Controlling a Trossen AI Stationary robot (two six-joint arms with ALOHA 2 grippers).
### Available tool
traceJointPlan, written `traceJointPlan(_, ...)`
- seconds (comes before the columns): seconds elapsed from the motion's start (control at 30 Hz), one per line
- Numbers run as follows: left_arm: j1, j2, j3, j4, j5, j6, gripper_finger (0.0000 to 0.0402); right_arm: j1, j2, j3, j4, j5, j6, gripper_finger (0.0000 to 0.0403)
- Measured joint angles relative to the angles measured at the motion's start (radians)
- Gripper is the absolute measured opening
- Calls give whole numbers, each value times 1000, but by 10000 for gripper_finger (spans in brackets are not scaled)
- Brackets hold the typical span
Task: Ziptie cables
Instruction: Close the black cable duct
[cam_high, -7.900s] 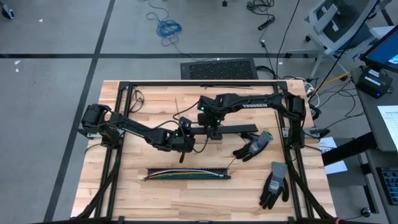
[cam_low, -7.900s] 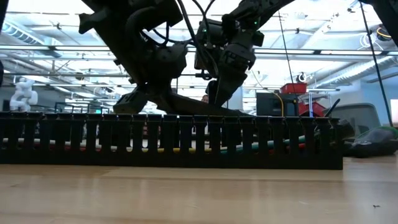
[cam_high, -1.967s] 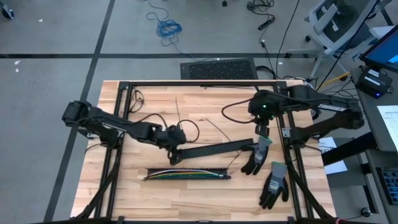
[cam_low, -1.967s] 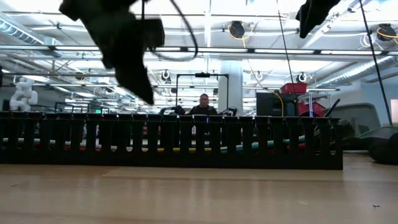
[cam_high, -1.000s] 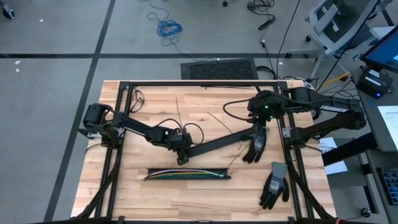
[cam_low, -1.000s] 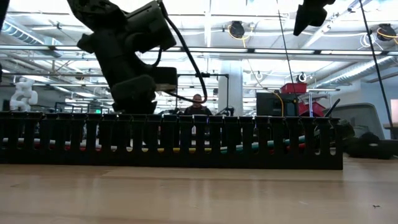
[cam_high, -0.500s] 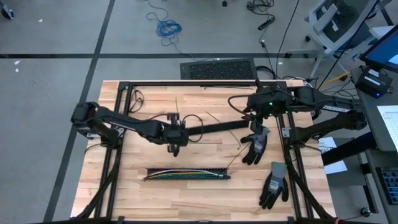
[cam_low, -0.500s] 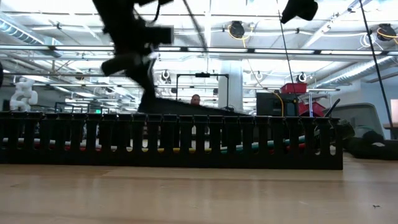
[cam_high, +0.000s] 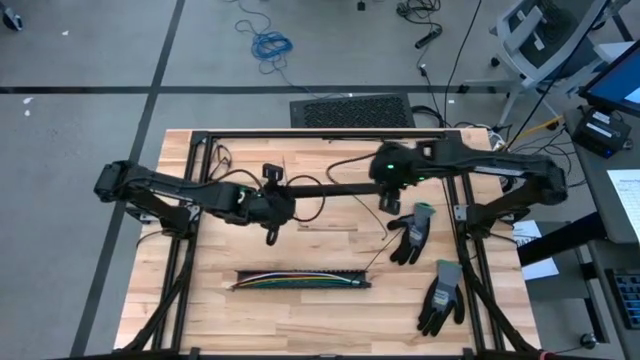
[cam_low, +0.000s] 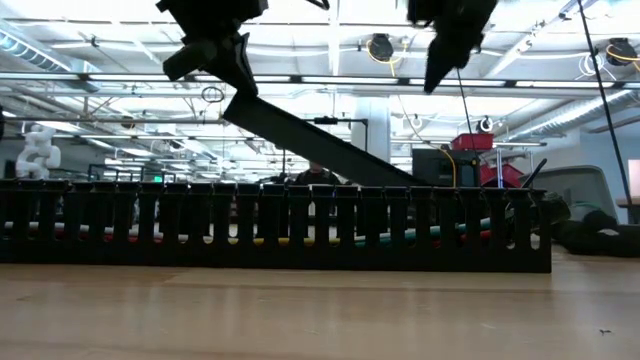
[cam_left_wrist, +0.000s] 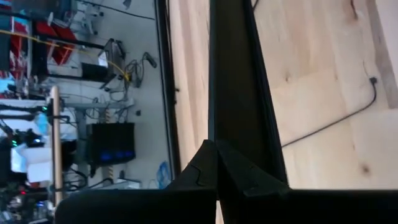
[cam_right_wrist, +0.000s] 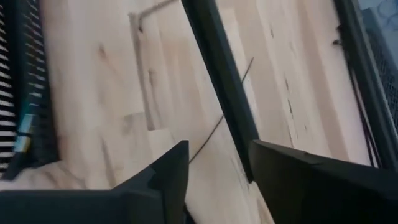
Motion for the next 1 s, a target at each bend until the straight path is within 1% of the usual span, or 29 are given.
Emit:
traceJointPlan(0.1, 0, -1, 0, -8, -5, 23, 1, -26, 83, 0, 21, -4, -31, 179)
traceJointPlan(0.23, 0, -1, 0, -7, -5, 39, 1, -62, 180, 0, 41, -51, -77, 208)
traceJointPlan(0.3, 0, -1, 0, -8, -5, 39, 1, -73, 216, -1, 74, -52, -108, 223)
traceJointPlan(0.43, 0, -1, 0, -8, -5, 39, 0, -85, 260, -1, 144, -53, -152, 250)
traceJointPlan(0.6, 0, -1, 0, -8, -5, 38, 0, -107, 293, -1, 174, -54, -178, 273)
traceJointPlan(0.7, 0, -1, 0, -8, -5, 38, 0, -128, 317, -1, 198, -63, -212, 278)
traceJointPlan(0.8, 0, -2, 0, -10, -7, 38, 0, -158, 347, -1, 217, -124, -240, 277)
traceJointPlan(0.9, -3, -6, 0, -27, -28, 38, 0, -186, 381, -1, 233, -156, -248, 267)
traceJointPlan(1.0, -5, -12, 0, -31, -50, 38, 0, -215, 414, -1, 256, -162, -256, 246)
